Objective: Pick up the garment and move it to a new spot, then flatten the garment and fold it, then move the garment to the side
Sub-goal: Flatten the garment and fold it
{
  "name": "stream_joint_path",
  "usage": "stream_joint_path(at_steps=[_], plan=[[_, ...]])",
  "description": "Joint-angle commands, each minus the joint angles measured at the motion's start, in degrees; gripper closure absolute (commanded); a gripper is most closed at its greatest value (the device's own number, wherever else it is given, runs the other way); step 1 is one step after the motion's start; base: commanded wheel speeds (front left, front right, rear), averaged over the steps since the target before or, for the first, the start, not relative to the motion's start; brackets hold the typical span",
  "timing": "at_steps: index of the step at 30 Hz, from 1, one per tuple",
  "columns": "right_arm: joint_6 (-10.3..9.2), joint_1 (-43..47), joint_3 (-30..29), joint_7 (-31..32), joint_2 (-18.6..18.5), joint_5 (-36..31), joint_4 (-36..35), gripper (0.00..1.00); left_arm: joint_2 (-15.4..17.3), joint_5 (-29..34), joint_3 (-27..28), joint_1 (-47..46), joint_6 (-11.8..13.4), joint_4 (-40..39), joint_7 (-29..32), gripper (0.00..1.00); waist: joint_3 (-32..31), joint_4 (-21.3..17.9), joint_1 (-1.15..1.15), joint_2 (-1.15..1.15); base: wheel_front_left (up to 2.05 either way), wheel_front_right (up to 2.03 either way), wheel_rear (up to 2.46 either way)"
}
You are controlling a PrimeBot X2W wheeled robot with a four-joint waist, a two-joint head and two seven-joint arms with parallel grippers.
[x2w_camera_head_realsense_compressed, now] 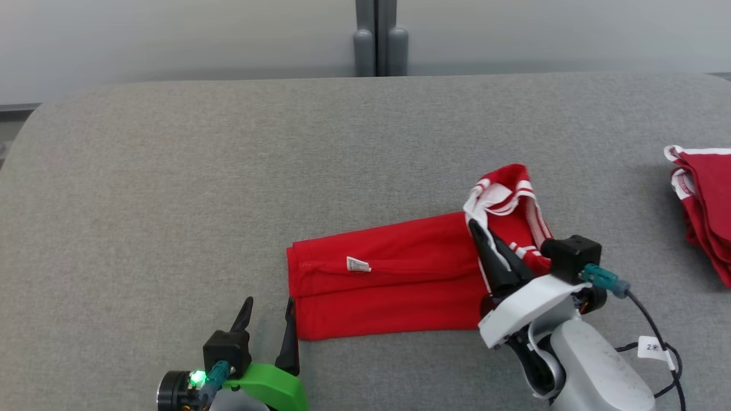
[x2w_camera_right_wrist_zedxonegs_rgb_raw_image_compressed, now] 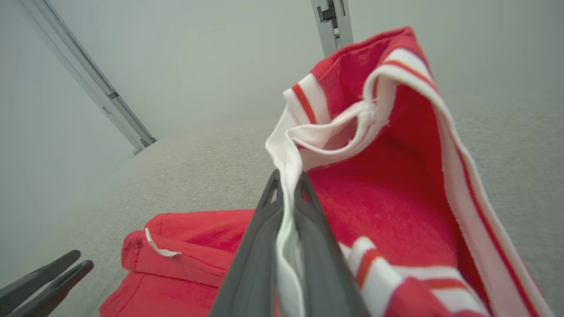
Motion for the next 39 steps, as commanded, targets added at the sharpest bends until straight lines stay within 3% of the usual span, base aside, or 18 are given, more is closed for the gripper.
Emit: stream_joint_path(at_steps=[1,11,17,18,20,21,26,33,39], plan=[[-0.09,-0.27,1.42,0.22,0.21,1.05,-0.34,1.00,0.26,0.16,-0.20,0.59,0.13,0.13,0.02,0.00,-0.41,3.42,0.00,0.00,0.00,0.00,0.00],[-0.08,-4.55,10.60,-0.12,1.07,5.04,4.36,1.00,0.25,-0.60,-2.44,0.89,0.14,0.44,0.02,0.00,-0.45,13.96,0.00,0.00,0.00,0.00,0.00],[-0.08,-7.42,16.24,-0.85,1.00,9.61,7.17,1.00,0.24,-0.30,-2.89,1.99,0.31,1.18,0.02,0.00,-1.06,18.12,0.00,0.00,0.00,0.00,0.00],[-0.08,-7.83,16.94,-0.95,1.01,10.51,7.59,0.83,0.24,-0.26,-2.95,2.08,0.29,1.33,0.02,0.00,-1.21,18.45,0.00,0.00,0.00,0.00,0.00],[-0.08,-9.05,18.02,-1.22,1.04,12.10,7.68,0.24,0.24,-0.19,-2.89,2.14,0.34,1.46,0.02,0.00,-1.39,18.76,0.00,0.00,0.00,0.00,0.00],[-0.08,-9.48,18.25,-1.32,1.01,12.73,7.80,0.00,0.24,-0.21,-2.78,2.32,0.44,1.55,0.02,0.00,-1.56,18.74,0.00,0.00,0.00,0.00,0.00],[-0.08,-9.50,12.27,-1.30,0.92,8.92,6.44,0.00,0.24,0.14,-1.52,2.69,0.78,1.33,0.02,0.00,-2.38,16.50,0.00,0.00,0.00,0.00,0.00],[-0.09,-4.22,-4.39,-1.32,1.04,-6.60,4.81,0.00,0.24,1.67,0.08,2.33,0.20,0.77,0.02,0.00,-3.45,10.75,0.00,0.00,0.00,0.00,0.00],[-0.09,2.06,-14.74,-1.34,1.07,-15.92,2.68,0.00,0.24,4.14,1.43,1.94,0.03,-0.39,0.02,0.00,-4.08,6.15,0.00,0.00,0.00,0.00,0.00]])
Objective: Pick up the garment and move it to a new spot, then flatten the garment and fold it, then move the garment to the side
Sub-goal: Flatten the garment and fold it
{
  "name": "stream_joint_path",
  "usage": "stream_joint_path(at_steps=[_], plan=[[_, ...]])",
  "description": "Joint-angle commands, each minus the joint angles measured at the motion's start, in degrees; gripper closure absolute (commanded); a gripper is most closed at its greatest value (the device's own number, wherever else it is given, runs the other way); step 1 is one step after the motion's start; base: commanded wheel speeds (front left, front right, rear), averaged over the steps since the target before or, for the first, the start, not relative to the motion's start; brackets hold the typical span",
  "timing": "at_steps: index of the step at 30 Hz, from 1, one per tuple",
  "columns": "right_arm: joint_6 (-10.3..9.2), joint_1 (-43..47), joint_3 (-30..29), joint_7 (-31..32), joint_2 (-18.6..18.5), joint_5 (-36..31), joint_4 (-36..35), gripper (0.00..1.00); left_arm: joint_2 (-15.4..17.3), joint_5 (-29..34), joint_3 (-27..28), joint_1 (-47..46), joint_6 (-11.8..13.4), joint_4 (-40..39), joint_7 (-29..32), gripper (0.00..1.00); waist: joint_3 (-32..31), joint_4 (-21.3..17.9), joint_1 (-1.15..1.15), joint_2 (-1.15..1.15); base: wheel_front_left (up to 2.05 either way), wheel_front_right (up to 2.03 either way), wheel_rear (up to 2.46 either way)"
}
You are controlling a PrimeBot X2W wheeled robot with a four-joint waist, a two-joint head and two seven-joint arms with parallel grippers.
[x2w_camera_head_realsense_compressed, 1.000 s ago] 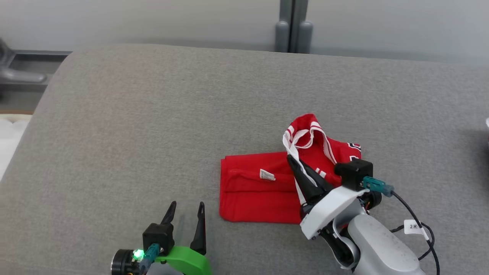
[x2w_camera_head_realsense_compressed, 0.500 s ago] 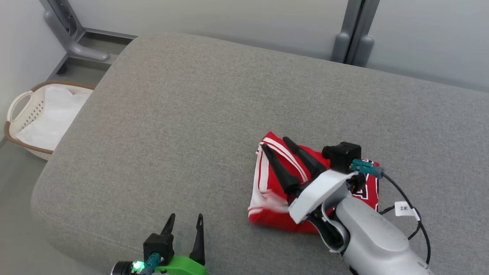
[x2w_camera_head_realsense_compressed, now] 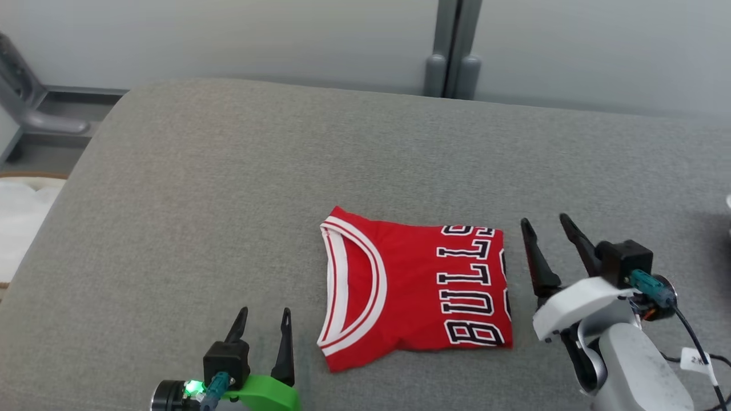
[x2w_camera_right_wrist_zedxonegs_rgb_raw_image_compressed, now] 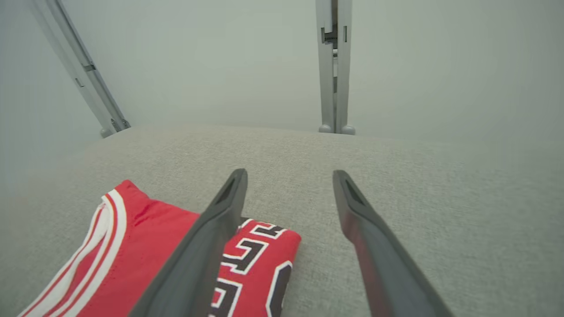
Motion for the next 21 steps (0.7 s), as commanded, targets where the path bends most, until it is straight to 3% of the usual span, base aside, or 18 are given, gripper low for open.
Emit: stream_joint_path(at_steps=[1,7,21], plan=[[-0.07,1.65,-1.18,-0.21,-0.19,-1.18,-0.47,0.00,0.23,0.96,0.53,-0.23,-0.16,-0.54,0.02,0.00,-0.92,-3.75,0.00,0.00,0.00,0.00,0.00],[-0.07,7.05,-4.88,-0.21,-0.18,-4.14,-1.91,0.00,0.23,3.81,2.30,1.43,-0.46,-3.33,0.02,0.00,-1.42,-6.57,0.00,0.00,0.00,0.00,0.00],[-0.07,14.72,-4.18,-0.21,-0.21,-4.43,-1.65,0.00,0.23,6.30,4.59,7.06,-1.48,-6.86,0.02,0.00,-3.28,-10.30,0.00,0.00,0.00,0.00,0.00]])
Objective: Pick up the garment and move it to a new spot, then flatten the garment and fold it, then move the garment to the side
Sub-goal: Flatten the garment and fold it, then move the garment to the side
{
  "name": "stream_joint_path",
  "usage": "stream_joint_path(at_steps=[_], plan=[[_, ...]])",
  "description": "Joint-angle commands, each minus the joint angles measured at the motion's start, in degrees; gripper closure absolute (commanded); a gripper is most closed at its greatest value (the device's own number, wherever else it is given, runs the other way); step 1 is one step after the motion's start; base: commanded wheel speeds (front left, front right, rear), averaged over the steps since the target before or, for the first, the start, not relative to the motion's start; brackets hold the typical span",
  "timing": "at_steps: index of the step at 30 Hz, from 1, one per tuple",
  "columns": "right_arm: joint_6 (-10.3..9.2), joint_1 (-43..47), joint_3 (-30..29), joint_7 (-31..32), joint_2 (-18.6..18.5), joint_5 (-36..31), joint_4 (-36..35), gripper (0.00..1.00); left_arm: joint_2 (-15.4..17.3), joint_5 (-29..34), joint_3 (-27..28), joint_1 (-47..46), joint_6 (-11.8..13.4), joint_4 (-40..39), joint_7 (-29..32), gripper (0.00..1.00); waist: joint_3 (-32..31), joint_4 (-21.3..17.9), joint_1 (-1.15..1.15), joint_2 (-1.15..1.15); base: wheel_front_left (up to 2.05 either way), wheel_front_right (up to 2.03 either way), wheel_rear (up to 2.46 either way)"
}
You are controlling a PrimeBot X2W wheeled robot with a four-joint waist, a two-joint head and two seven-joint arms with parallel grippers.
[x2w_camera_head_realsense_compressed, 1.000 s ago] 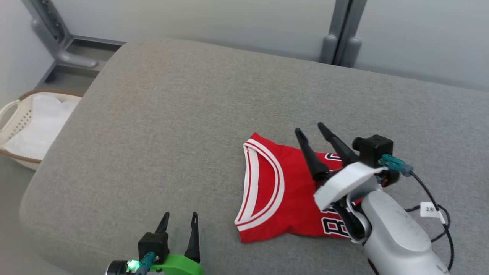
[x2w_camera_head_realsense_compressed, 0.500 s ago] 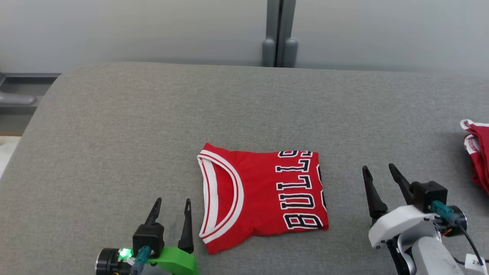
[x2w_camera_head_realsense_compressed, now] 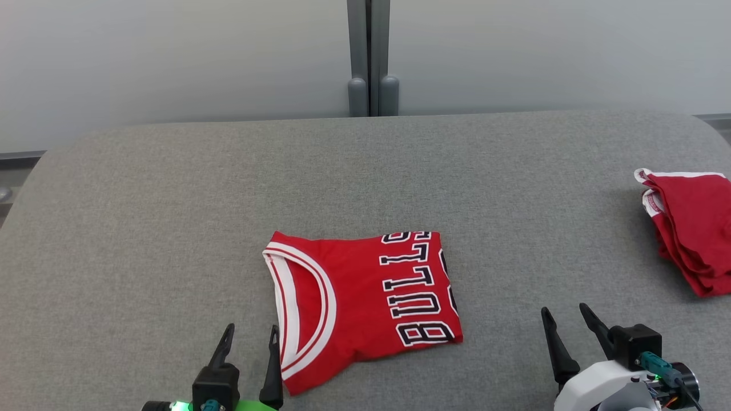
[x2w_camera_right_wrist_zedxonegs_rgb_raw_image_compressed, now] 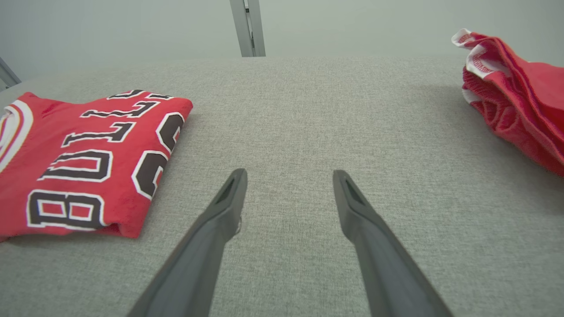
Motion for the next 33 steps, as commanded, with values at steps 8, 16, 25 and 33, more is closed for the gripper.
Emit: stream_joint_path(at_steps=[8,16,25,33], plan=[[-0.07,-3.46,3.33,-0.22,-0.24,1.30,0.47,0.00,0.25,-0.32,-0.83,-0.98,-1.21,-0.82,0.02,0.00,1.44,1.83,0.00,0.00,0.00,0.00,0.00],[-0.07,-13.88,10.34,-0.23,-0.25,3.72,8.09,0.00,0.25,-0.34,-3.58,-3.18,-2.64,-2.25,0.02,0.00,4.56,7.31,0.00,0.00,0.00,0.00,0.00],[-0.07,-19.96,13.62,0.82,-0.30,3.69,25.11,0.53,0.25,-1.31,-5.40,-4.09,-2.68,-1.74,0.02,0.00,5.47,12.31,0.00,0.00,0.00,0.00,0.00],[-0.29,-22.51,11.26,0.16,-0.80,3.47,31.98,1.00,0.25,-0.76,-4.76,-3.72,-3.00,-2.04,0.02,0.00,5.11,7.38,0.00,0.00,0.00,0.00,0.00]])
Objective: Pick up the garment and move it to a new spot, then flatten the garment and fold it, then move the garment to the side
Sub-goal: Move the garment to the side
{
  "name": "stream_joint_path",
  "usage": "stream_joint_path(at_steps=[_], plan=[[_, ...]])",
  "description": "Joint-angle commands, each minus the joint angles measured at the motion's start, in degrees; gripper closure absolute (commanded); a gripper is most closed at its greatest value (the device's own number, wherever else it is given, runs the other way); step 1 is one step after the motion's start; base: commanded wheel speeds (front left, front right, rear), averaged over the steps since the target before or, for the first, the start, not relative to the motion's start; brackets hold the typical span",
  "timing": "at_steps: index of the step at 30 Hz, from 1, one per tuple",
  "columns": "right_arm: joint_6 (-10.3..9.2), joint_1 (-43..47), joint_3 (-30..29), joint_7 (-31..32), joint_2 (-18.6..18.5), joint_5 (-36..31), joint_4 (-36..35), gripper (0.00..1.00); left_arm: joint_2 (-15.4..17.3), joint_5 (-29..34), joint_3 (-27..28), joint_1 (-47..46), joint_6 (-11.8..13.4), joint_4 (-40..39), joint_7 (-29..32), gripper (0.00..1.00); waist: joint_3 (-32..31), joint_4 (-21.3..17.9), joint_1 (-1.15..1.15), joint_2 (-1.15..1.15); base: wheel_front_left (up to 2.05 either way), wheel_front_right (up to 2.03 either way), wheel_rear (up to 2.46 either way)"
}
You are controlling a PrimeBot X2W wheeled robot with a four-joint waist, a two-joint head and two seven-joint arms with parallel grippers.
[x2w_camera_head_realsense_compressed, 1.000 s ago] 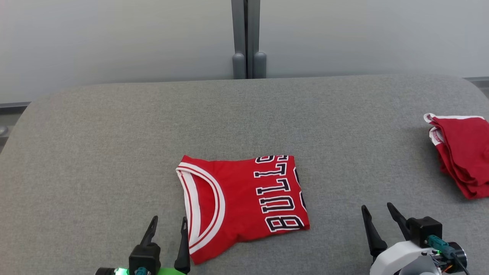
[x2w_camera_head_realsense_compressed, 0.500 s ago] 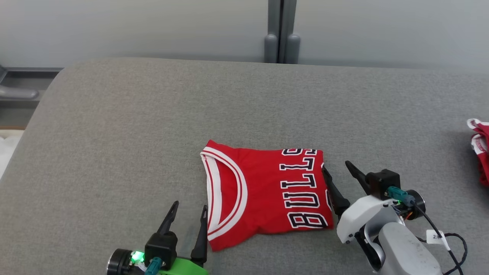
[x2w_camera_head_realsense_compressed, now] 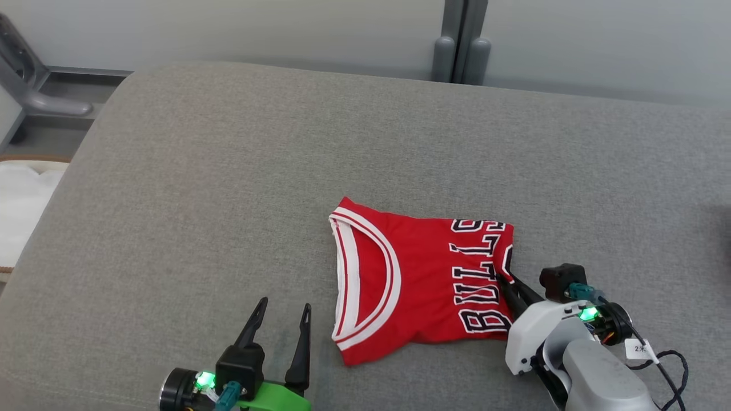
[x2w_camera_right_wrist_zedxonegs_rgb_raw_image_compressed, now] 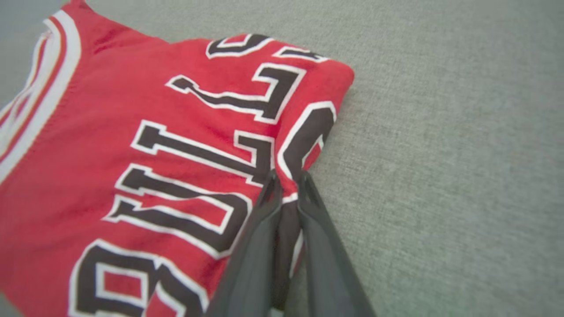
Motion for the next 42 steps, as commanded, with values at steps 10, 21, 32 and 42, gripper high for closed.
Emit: stream_joint_path(at_steps=[10,21,32,42], plan=[[-0.38,2.01,-4.34,0.10,-1.08,-1.51,-4.68,1.00,0.24,0.30,0.06,-2.56,-1.04,-0.48,0.02,0.00,0.41,-17.88,0.00,0.00,0.00,0.00,0.00],[-0.37,3.71,-2.66,0.08,-0.97,0.50,-8.17,1.00,0.26,0.11,-0.29,-4.21,-1.56,0.11,0.02,0.00,1.13,-31.27,0.00,0.00,0.00,0.00,0.00],[-0.37,2.87,-0.16,0.07,-0.94,1.59,-9.51,1.00,0.26,0.41,0.05,-3.33,-1.42,0.03,0.02,0.00,1.78,-39.39,0.00,0.00,0.00,0.00,0.00],[-0.37,-0.49,3.47,0.06,-0.90,0.30,-11.79,1.00,0.29,1.16,0.57,-4.71,-1.73,0.24,0.02,0.00,3.98,-43.96,0.00,0.00,0.00,0.00,0.00]])
